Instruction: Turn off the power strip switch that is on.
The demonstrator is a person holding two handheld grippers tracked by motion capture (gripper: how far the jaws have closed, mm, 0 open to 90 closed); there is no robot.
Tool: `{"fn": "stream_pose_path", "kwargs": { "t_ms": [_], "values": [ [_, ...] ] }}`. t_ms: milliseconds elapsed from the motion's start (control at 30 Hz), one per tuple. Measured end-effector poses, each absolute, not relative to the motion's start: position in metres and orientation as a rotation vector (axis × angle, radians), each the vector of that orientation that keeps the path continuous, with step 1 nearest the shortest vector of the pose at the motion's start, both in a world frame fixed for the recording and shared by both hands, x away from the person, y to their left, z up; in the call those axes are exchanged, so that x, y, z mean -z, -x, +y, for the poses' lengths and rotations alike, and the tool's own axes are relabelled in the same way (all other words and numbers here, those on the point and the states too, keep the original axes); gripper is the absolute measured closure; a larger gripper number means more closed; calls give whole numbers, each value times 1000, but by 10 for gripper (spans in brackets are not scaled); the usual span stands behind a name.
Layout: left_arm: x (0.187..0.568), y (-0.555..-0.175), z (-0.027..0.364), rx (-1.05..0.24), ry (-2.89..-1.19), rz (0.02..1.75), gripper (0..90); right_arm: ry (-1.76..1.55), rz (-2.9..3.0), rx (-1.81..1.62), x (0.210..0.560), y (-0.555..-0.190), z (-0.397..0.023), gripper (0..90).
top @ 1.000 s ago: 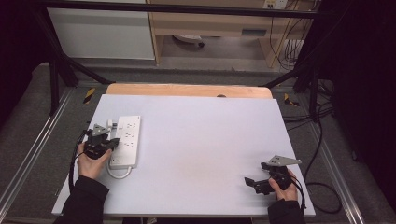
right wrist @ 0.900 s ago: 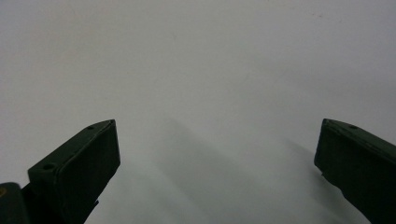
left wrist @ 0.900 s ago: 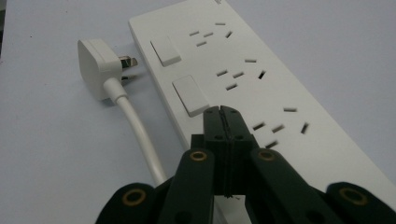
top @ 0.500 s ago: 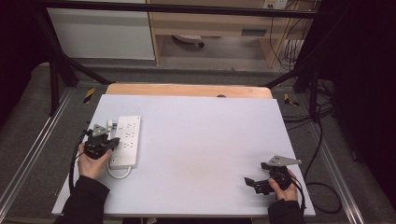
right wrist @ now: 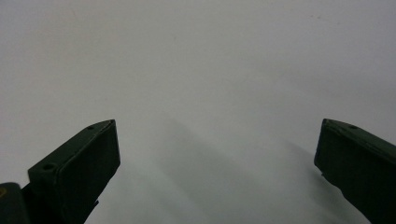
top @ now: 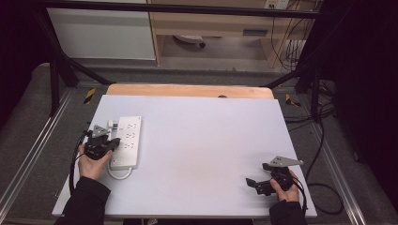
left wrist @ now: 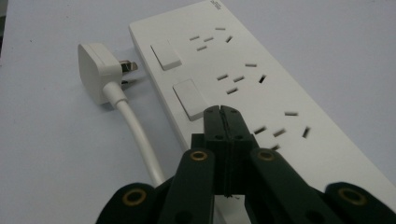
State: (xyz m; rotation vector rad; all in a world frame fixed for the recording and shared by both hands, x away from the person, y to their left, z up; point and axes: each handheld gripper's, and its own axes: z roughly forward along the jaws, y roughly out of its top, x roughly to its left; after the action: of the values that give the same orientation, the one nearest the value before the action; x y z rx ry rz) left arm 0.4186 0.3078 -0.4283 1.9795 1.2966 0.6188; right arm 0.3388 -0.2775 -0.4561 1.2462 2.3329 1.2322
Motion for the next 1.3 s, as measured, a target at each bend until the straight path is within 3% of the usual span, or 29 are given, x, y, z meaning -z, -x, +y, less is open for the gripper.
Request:
{"fn": "stream_pose_path", "kwargs": {
  "t_ms": [1100,1300],
  "values": [
    [417,-408,310,-587,-1934,1237,892,-1252,2330,-1229,456,-339,-278,7],
    [414,-401,309,-546,-1955,1204,779,-1254,2328,-1227,456,-339,-278,6]
  ]
}}
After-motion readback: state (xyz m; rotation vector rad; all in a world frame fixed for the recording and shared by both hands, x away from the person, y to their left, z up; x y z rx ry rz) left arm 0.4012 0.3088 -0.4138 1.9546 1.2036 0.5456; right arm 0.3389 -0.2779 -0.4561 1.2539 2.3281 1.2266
